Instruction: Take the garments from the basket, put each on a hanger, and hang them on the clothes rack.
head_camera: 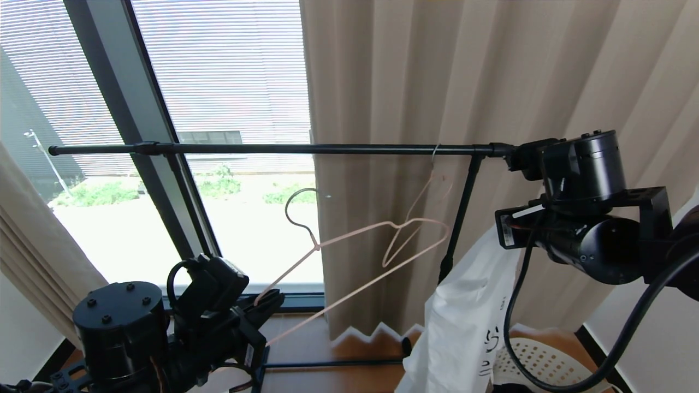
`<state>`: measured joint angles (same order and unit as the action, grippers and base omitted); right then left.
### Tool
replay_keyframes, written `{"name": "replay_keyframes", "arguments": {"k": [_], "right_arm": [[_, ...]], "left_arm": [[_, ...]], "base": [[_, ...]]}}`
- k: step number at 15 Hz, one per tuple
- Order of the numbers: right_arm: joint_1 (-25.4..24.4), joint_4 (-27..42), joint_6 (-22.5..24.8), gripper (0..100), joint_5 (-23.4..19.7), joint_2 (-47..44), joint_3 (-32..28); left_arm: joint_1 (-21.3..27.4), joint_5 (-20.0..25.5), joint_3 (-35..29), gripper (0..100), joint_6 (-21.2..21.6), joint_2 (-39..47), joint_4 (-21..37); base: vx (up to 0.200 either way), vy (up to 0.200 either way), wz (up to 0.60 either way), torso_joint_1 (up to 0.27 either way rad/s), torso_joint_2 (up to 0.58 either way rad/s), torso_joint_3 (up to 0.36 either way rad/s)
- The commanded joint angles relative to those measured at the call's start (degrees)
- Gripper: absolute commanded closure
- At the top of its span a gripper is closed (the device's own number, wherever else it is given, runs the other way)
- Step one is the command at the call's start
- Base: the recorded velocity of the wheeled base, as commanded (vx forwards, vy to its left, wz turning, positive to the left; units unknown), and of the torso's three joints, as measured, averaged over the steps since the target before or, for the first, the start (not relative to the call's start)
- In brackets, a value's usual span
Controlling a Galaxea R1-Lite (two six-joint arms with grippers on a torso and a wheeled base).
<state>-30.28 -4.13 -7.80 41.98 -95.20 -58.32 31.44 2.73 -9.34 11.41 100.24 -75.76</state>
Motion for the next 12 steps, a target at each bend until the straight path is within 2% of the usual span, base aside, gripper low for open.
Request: {"name": "replay_keyframes", "arguments": {"k": [1, 5, 12], "right_arm": [[0.2, -0.1, 0.0, 100, 0.0, -0.7, -0.4], [0.2, -4.4, 0.0, 100, 0.6, -3.8, -0.7], [-2.5, -4.5, -0.2, 100, 0.8, -3.8, -0.1]], "left_arm": [[1.1, 0.1, 0.4, 100, -0.1, 0.1, 0.0], [4.5, 0.1, 0.0, 100, -0.1, 1.9, -0.1], [7.8, -0.4, -1.8, 100, -1.7, 5.8, -0.3]], "base": [[0.000, 0.000, 0.00, 0.000, 0.00, 0.000], [0.000, 0.000, 0.00, 0.000, 0.00, 0.000], [0.000, 0.000, 0.00, 0.000, 0.00, 0.000]]}}
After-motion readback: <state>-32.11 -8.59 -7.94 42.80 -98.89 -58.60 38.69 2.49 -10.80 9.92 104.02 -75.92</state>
